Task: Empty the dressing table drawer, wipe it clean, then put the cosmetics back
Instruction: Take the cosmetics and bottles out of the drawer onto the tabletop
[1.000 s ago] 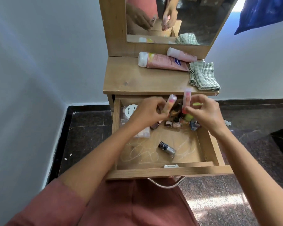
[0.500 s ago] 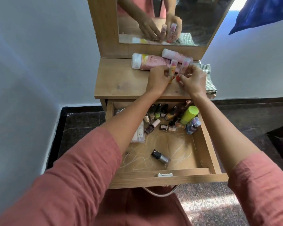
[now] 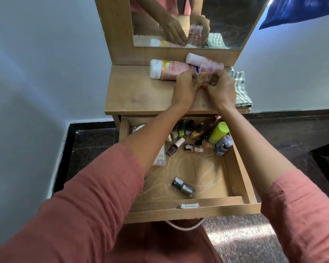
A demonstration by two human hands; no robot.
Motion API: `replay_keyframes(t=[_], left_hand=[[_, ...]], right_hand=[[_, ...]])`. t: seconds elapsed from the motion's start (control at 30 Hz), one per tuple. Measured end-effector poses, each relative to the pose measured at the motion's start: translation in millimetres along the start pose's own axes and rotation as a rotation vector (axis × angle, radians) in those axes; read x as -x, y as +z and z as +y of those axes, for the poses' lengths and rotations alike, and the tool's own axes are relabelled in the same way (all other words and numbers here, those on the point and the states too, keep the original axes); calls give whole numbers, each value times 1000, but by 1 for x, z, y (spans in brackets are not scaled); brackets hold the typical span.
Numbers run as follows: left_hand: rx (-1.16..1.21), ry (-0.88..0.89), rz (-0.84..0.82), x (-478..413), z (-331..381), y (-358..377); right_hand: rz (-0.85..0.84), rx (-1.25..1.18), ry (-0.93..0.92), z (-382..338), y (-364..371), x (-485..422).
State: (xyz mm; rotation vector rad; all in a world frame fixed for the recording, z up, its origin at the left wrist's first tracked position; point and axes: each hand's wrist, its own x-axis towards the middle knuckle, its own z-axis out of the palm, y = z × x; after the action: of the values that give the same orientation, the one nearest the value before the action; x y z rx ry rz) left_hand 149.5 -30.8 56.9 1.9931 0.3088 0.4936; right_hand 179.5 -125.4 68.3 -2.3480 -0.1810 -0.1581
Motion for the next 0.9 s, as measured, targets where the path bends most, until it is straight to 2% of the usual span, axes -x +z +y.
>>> replay_keyframes(t=[0.33,0.57,0.73,0.9], left_hand=[[0,-11,22,13,-7,-10],[0,107,5,49,-8,-23],[12,142,-69,87,-18,-32],[-110,25,-244,116,-50,-40]], right_hand=[[23,-89,-46,5,-14,11],[48,-101,-153,13,-26,49],[-65,-107,-176,28,-29,88],[-223,-46,-150,45,-18,123]])
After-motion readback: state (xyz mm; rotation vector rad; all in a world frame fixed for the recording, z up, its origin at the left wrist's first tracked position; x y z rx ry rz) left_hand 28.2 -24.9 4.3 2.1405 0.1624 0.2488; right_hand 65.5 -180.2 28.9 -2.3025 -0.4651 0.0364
